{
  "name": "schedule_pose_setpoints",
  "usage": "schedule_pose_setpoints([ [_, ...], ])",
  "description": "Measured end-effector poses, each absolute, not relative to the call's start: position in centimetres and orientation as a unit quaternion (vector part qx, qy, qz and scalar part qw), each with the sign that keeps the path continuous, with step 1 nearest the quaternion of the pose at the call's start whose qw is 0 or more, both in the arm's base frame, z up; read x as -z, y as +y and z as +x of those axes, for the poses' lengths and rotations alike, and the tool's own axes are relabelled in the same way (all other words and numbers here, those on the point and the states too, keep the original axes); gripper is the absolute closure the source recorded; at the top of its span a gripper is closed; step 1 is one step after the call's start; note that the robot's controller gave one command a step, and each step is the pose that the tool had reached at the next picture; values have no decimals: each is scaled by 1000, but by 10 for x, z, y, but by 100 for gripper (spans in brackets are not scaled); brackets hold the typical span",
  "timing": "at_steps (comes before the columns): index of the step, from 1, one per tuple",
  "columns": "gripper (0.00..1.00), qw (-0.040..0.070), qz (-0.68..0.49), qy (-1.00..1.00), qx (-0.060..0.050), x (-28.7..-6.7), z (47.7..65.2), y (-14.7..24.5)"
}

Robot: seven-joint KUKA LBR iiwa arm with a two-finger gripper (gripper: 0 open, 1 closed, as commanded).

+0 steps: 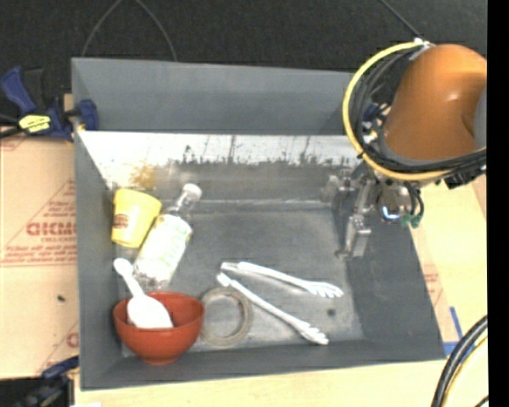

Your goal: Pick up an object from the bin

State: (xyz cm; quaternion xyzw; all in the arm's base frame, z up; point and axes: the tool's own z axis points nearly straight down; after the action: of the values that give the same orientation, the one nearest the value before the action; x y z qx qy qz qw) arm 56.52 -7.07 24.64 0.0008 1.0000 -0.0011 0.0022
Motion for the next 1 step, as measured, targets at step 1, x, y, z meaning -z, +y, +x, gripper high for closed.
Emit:
schedule_pose_setpoints([
  [1,0,4,71,997,0,-89,557,-48],
])
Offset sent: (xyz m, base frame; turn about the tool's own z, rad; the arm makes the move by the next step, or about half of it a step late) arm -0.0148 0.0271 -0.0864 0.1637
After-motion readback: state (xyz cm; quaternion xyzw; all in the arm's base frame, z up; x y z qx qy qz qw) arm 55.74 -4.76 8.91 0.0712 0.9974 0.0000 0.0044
